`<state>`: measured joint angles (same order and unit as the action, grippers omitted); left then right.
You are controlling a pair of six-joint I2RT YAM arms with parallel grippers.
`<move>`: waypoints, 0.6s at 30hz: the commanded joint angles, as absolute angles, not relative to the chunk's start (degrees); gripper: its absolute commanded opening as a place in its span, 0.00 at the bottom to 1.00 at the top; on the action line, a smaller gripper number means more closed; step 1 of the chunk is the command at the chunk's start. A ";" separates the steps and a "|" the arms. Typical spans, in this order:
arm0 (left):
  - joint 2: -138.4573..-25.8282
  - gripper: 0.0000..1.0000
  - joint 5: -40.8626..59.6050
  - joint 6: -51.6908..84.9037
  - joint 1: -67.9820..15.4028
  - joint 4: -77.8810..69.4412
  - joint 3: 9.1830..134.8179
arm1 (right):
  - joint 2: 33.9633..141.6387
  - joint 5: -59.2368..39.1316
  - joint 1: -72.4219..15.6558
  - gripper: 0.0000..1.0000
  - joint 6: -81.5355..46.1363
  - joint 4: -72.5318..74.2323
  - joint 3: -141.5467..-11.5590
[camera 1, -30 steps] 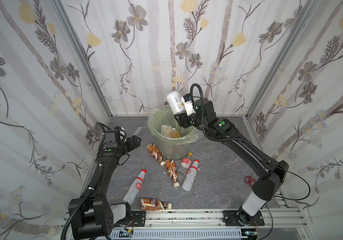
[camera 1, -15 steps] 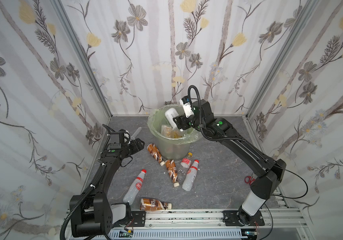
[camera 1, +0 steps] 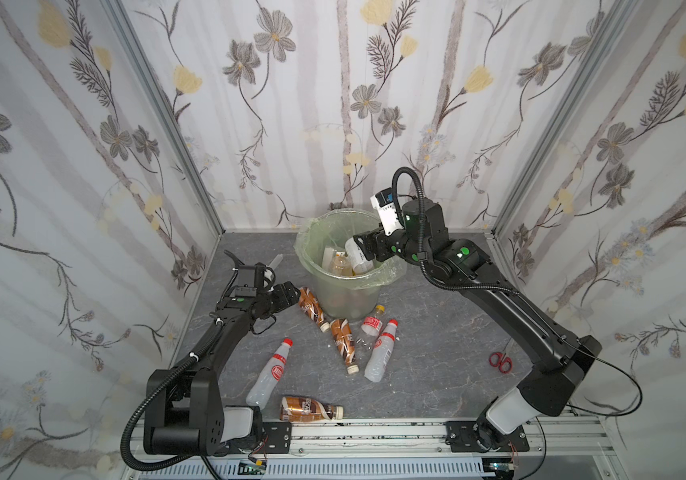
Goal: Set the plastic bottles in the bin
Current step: 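Grasp the Nescafe coffee bottle with the left gripper while the right withdraws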
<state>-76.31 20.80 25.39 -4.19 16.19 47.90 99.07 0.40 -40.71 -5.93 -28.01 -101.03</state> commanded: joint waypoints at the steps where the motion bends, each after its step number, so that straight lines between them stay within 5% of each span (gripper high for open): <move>1: -77.52 0.86 20.14 26.78 -4.98 12.78 47.38 | 95.57 1.70 -40.27 0.86 -4.88 -25.84 -97.36; 18: -87.85 0.84 18.34 34.19 -10.74 4.05 47.58 | 80.80 0.62 -35.07 0.88 -8.33 -18.55 -77.91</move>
<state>-86.70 19.53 32.10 -9.98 6.94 46.78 81.30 1.43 -35.22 -7.49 -21.89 -78.70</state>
